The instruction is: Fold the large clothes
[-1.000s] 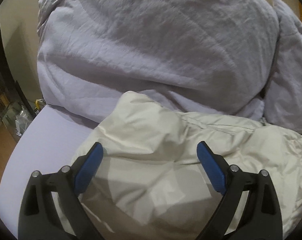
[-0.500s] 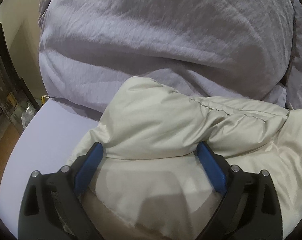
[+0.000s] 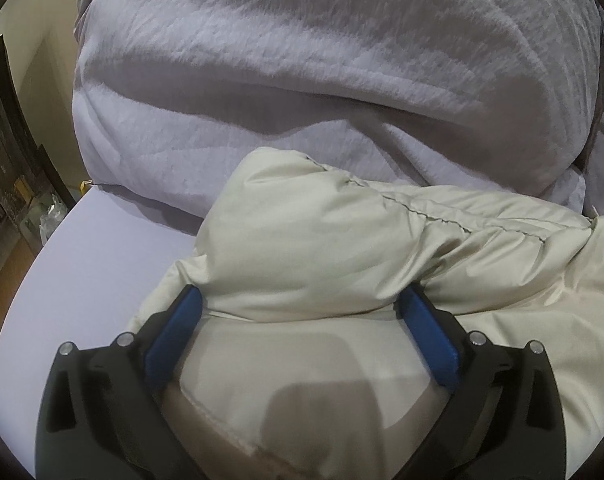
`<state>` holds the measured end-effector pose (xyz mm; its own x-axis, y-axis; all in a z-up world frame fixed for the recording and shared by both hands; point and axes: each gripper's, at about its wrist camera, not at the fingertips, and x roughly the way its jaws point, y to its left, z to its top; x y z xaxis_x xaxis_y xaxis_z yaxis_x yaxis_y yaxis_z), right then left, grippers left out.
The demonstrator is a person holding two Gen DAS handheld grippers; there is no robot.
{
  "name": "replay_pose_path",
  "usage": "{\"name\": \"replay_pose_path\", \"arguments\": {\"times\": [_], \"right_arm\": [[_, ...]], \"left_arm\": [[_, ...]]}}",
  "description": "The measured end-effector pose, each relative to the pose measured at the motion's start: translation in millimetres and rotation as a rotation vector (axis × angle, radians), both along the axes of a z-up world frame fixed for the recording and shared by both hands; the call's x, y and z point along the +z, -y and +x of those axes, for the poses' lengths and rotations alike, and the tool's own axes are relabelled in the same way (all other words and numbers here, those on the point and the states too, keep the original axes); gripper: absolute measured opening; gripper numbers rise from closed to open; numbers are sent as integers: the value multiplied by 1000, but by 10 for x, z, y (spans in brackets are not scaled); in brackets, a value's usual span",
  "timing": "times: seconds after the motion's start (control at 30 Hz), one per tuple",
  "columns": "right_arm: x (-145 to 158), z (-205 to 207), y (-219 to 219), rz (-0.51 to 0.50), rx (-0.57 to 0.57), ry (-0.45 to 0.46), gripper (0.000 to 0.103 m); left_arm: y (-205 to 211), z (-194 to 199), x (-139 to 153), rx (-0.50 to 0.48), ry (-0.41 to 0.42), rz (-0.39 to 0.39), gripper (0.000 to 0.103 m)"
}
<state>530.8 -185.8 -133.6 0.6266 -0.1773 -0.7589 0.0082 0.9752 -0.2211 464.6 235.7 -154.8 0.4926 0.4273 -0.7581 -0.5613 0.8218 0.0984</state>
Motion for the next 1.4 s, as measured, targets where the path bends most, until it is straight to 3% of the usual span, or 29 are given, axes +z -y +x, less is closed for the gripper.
{"name": "replay_pose_path", "arguments": {"times": [0.1, 0.63, 0.83, 0.9, 1.1, 1.23, 1.4], "right_arm": [[-52, 25, -11, -3, 1, -6, 95], [-59, 39, -40, -4, 5, -9, 95], [120, -166, -23, 0, 1, -9, 94], [227, -244, -66, 51, 10, -8, 93], [643, -540, -437, 189, 117, 34, 93], [712, -725, -851, 228, 225, 23, 93], [693, -729, -1157, 220, 294, 11, 93]], "left_arm": [[-102, -122, 104, 2, -2, -3, 100], [-60, -97, 54, 3, -6, -6, 101], [-62, -124, 80, 0, -9, -12, 101], [-22, -127, 116, -2, -12, -12, 99], [134, -290, 364, -43, 50, -77, 98], [350, -297, 521, -115, 95, -147, 98], [604, -210, 502, -186, 83, -122, 98]]}}
